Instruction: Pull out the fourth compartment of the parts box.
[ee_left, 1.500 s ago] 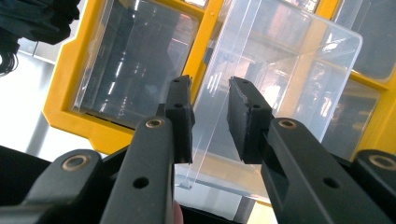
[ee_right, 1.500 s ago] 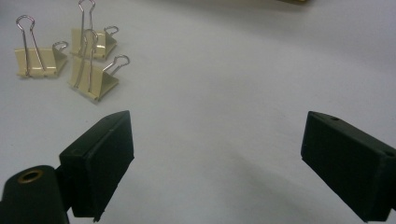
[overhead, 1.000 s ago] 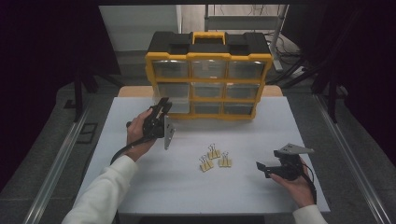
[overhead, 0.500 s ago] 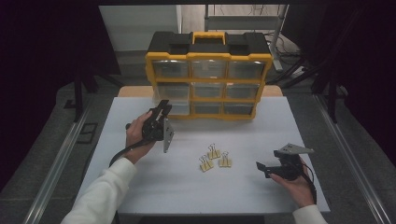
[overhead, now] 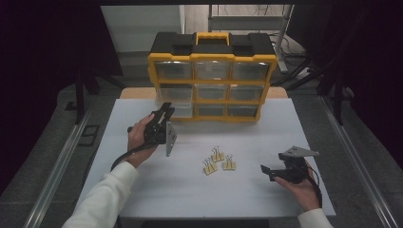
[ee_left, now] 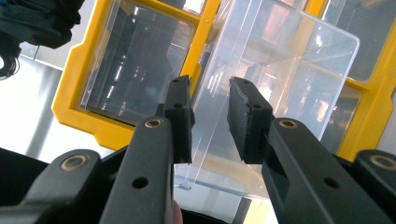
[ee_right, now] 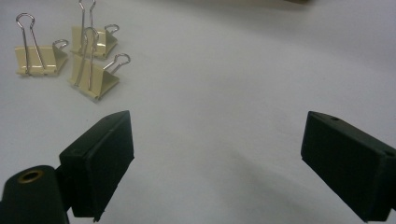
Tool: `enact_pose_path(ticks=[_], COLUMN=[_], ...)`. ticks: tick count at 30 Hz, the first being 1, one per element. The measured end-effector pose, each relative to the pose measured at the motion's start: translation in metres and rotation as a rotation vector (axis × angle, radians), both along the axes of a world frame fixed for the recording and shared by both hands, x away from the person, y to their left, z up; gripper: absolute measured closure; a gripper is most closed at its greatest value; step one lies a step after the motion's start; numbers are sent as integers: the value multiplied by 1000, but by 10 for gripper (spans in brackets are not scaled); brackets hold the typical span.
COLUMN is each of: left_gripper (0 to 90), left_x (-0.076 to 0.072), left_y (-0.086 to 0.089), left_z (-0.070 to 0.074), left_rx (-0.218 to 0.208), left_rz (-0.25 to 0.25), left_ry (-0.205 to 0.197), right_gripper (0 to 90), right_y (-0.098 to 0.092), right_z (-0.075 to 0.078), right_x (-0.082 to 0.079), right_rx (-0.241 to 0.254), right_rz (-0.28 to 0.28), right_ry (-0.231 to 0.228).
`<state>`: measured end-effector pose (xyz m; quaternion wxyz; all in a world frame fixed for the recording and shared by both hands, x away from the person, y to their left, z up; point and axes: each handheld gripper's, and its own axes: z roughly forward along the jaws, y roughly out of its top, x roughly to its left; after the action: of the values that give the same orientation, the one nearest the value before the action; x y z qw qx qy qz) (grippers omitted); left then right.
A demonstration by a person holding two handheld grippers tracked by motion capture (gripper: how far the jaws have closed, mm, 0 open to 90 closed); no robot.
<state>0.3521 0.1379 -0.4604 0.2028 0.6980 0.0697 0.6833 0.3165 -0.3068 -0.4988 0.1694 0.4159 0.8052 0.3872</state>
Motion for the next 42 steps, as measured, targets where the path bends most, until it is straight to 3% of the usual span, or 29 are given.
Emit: enact_pose_path(ticks=[25, 27, 29, 30, 34, 38, 42], left_gripper=[671, 614, 520, 492, 343, 268, 221], left_x=[0, 0, -2, -4, -10, -16, -22], left_y=[0, 1, 0, -1, -8, -13, -12], left_z=[0, 1, 2, 3, 5, 6, 9], left_rx=[-25, -48, -48, -58, -79, -119, -207], left_rz=[-4, -38, -48, -69, -73, -68, -79], left_ry=[8, 44, 36, 56, 103, 162, 235], right_gripper=[98, 98, 98, 98, 98, 98, 98], right_y=[0, 0, 0, 0, 0, 0, 0], right_z=[0, 0, 0, 0, 0, 0, 0], right_x=[0, 0, 1, 1, 1, 1, 2], right_rx=[-1, -1, 0, 2, 4, 5, 5], right_rz=[1, 1, 1, 1, -1, 1, 3], right_ry=[3, 3, 3, 3, 6, 4, 2])
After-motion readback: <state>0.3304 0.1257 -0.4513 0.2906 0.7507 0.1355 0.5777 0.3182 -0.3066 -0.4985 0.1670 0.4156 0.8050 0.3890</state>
